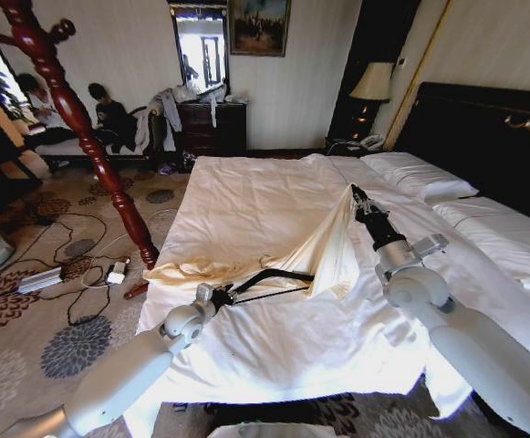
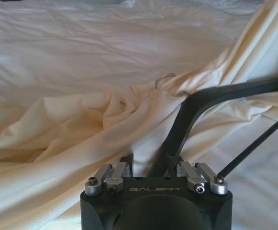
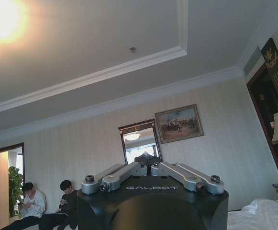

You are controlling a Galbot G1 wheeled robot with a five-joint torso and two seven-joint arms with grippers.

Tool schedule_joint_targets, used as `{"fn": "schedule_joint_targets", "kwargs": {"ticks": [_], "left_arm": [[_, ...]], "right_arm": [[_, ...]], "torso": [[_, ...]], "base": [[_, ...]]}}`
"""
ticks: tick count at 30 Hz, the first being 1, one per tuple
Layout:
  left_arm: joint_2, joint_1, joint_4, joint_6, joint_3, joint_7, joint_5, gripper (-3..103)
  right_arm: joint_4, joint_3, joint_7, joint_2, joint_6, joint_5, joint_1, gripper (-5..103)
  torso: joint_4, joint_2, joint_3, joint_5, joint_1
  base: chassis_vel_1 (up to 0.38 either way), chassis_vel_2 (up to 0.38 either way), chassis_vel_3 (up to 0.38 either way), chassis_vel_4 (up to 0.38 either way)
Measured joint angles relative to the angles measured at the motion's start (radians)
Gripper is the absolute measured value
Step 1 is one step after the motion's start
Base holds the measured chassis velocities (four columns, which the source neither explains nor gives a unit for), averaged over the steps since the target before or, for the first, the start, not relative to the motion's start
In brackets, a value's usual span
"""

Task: Pick up the clothes from the bed and hang them on the clothes hanger.

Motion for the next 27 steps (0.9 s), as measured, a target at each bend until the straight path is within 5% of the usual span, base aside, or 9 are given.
{"fn": "schedule_joint_targets", "kwargs": {"ticks": [7,10,14,27], "left_arm": [[0.004,-0.020,0.004,0.024,0.049,0.018,0.006,46],[0.017,-0.026,-0.005,0.028,0.062,0.023,0.008,60],[0.020,-0.036,0.007,0.029,0.069,0.025,0.013,66],[0.029,-0.023,-0.031,0.003,0.051,0.031,0.031,24]], "right_arm": [[0.001,-0.001,0.000,-0.002,0.000,0.000,-0.001,0],[0.004,0.004,0.000,-0.002,0.001,-0.002,-0.005,0],[0.006,0.006,0.000,0.001,0.001,-0.003,-0.007,0],[0.009,0.013,-0.001,0.002,0.003,-0.010,-0.015,0]], "torso": [[-0.0004,0.000,0.000,0.0000,0.000],[-0.0001,0.000,0.000,0.0001,0.000],[0.0000,0.000,0.000,0.0000,0.000],[-0.0001,0.000,0.000,-0.0001,0.000]], "base": [[0.000,0.000,0.000,0.000],[0.000,0.000,0.000,0.000],[0.000,0.000,0.000,0.000],[0.000,0.000,0.000,0.000]]}}
